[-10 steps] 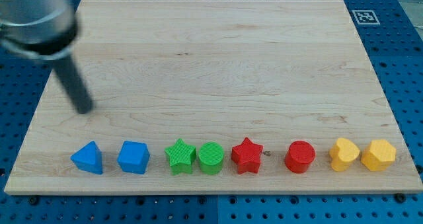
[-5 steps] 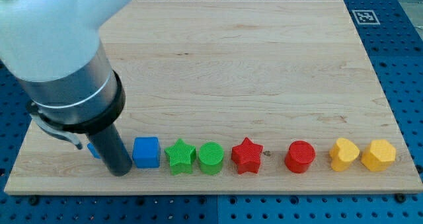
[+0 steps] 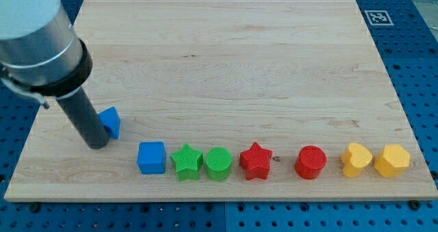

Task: Slide the blue triangle to the top center

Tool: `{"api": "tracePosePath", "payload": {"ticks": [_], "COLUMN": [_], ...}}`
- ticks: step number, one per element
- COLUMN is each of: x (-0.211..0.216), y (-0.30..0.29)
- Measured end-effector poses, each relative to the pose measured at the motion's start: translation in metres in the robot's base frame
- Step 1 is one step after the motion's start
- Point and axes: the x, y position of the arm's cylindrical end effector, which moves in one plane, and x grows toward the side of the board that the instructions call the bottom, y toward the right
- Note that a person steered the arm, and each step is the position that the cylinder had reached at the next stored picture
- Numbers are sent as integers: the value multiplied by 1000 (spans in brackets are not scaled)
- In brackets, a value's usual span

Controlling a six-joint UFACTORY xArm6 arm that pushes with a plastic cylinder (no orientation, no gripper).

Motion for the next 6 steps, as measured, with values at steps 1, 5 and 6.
{"api": "tracePosePath", "payload": {"ticks": [1, 5, 6], "x": [-23, -167, -210], "y": [4, 64, 64]}}
